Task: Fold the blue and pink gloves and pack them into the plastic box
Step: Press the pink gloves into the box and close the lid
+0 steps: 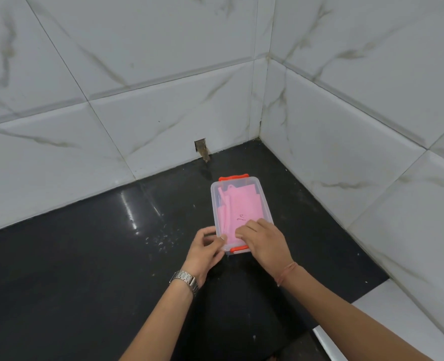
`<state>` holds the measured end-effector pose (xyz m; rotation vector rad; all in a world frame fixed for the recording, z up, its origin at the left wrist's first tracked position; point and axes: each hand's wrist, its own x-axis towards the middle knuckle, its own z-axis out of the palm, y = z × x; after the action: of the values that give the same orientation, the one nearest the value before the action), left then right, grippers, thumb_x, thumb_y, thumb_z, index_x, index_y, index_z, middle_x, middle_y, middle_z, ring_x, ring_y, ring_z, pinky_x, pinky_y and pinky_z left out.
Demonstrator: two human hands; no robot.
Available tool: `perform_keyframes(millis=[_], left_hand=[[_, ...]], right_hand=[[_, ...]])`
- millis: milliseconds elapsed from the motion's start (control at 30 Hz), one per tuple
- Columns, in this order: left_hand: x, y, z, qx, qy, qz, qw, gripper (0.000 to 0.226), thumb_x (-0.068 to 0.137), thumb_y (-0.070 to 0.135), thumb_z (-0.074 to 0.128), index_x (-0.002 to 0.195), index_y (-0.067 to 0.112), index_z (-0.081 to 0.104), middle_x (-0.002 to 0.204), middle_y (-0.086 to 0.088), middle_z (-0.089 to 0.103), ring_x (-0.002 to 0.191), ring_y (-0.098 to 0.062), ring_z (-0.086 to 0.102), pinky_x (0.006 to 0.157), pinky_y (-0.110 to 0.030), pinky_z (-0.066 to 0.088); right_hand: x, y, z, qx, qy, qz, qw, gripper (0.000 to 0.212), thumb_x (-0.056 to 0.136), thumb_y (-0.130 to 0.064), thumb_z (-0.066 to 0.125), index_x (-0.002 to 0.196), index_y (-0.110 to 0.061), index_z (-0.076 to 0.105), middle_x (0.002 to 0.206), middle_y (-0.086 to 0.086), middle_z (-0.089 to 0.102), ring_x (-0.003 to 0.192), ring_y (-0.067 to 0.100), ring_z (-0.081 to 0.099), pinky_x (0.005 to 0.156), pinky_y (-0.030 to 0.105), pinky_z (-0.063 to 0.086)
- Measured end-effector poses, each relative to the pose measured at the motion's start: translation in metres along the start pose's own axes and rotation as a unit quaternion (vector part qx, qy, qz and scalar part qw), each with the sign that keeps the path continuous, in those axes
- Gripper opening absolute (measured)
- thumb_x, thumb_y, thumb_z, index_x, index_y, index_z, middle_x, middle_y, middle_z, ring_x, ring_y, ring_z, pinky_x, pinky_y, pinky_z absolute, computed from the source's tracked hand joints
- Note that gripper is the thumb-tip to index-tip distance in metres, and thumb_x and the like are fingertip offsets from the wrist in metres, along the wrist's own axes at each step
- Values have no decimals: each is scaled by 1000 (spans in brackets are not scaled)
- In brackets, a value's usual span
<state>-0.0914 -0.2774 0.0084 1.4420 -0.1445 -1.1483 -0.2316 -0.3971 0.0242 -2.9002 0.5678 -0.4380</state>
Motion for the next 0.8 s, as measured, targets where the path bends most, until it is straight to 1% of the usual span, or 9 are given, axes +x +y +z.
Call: perform_keyframes(millis=[100,267,367,433,500,567,667,733,800], left_hand=[[3,5,3,-8,-28,18,999,54,87,14,67,131,37,46,120,-2,62,95,-17,71,70,-31,59],[11,3,29,14,-47,32,998,63,87,13,67,141,35,43,119,-2,63,97,-16,70,73,-33,59],[21,-1,57,1,-47,45,998,67,87,11,68,143,34,40,117,-2,62,95,-17,70,70,-31,59],[29,-1,76,2,-42,51,998,69,87,11,68,144,34,38,118,-3,60,98,-19,68,70,-32,60],[38,0,92,23,-40,56,997,70,87,12,68,145,34,36,118,-3,60,104,-21,64,77,-36,60],[44,3,107,46,-36,53,997,71,87,13,68,145,36,35,116,-4,60,104,-22,63,79,-39,60],[52,9,121,60,-30,50,996,70,88,14,68,144,37,34,116,-7,59,103,-25,64,69,-32,61],[55,14,124,122,-19,65,990,69,88,20,67,145,35,32,115,-6,59,103,-26,63,68,-31,61],[54,19,120,220,-20,89,971,71,88,30,66,148,34,27,115,-4,60,104,-26,62,77,-36,59]], right_hand=[[0,4,0,-4,-9,9,1000,28,79,-32,76,103,-18,71,102,3,71,91,20,66,83,34,57],[-2,27,-5,-5,-7,82,997,23,85,-34,69,103,-19,66,111,2,65,96,18,61,85,29,53],[-1,50,-9,-7,-8,138,990,27,91,-33,60,116,-22,60,131,3,56,116,21,55,97,33,46],[1,65,-9,12,-32,179,983,38,98,-35,46,135,-24,48,147,3,43,135,21,41,109,37,35],[3,77,-7,1,-74,189,979,49,102,-41,32,149,-28,29,158,2,26,146,20,22,116,38,22],[7,89,-7,-17,-106,187,977,53,103,-44,23,153,-32,16,162,0,13,149,19,10,119,38,14],[17,108,-10,-32,-121,184,975,52,103,-42,21,153,-32,12,162,1,10,149,18,8,121,37,13],[22,114,-10,-39,-133,177,974,53,103,-42,21,153,-31,11,162,2,10,149,19,8,121,38,13],[26,118,-9,-31,-148,180,972,54,102,-43,21,154,-31,9,163,2,9,149,19,7,121,40,12]])
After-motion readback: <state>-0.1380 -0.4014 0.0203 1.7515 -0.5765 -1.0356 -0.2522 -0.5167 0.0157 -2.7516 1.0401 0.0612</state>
